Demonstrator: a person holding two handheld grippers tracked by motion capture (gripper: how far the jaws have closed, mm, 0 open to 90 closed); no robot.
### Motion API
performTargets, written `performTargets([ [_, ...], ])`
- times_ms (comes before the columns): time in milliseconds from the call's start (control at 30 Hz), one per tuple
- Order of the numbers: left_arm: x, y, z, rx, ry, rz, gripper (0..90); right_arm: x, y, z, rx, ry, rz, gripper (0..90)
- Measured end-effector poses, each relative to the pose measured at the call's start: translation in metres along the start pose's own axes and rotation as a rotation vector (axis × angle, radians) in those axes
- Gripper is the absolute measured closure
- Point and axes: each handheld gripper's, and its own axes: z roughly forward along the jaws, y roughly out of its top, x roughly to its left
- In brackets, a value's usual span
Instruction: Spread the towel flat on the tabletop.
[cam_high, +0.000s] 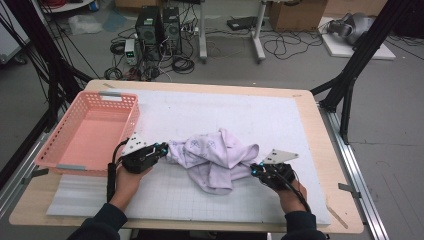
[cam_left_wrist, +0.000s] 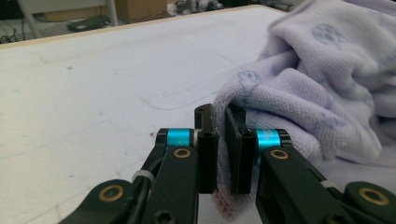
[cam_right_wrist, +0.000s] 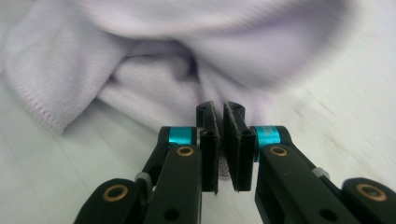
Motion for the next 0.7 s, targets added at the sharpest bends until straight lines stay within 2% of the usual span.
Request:
performTargets([
  [133,0.003,0.0,-0.002,-0.002,0.015,-0.016,83.8,-0.01,-0.012,-0.012,0.03,-0.036,0.025,84.7],
  [200,0.001,0.0,-0.001,0.001,0.008,-0.011,83.8,-0.012,-0.016,-0.016,0.023,-0.031,0.028,80.1],
  [267,0.0,0.0,0.0,-0.001,0.004,-0.004,83.7,-0.011,-0.014,-0.021,-0.004,-0.037,0.037,65.6],
  [300,0.0,0.0,0.001,-0.002,0.005,-0.006,83.7,-0.011,-0.012,-0.023,-0.029,-0.047,0.04,61.8],
  [333,0.0,0.0,0.0,-0.003,0.005,-0.01,83.7,-0.012,-0.009,-0.027,-0.047,-0.062,0.047,59.0],
  [400,0.0,0.0,0.0,-0.001,0.005,-0.01,83.6,-0.013,0.0,-0.035,-0.071,-0.127,0.037,56.7],
  [467,0.0,0.0,0.001,-0.005,0.002,-0.012,83.4,-0.016,0.008,-0.041,-0.114,-0.146,0.037,53.9],
  [533,0.0,0.0,0.001,-0.007,0.002,-0.008,83.4,-0.016,0.018,-0.042,-0.165,-0.13,0.038,50.4],
  [567,-0.001,0.0,0.001,-0.007,-0.001,-0.01,83.3,-0.012,0.029,-0.038,-0.2,-0.097,0.037,47.2],
  [600,0.0,0.0,0.001,-0.005,-0.004,-0.007,83.3,-0.012,0.029,-0.038,-0.2,-0.097,0.037,47.2],
  [633,0.0,0.0,0.001,-0.007,-0.003,-0.005,83.3,-0.004,0.041,-0.028,-0.226,-0.043,0.01,43.3],
  [667,0.0,0.0,0.001,-0.009,-0.004,-0.006,83.3,-0.004,0.041,-0.028,-0.226,-0.043,0.01,43.3],
  [700,0.0,0.0,0.001,-0.012,-0.006,-0.009,83.3,0.0,0.045,-0.024,-0.238,-0.019,0.001,42.7],
])
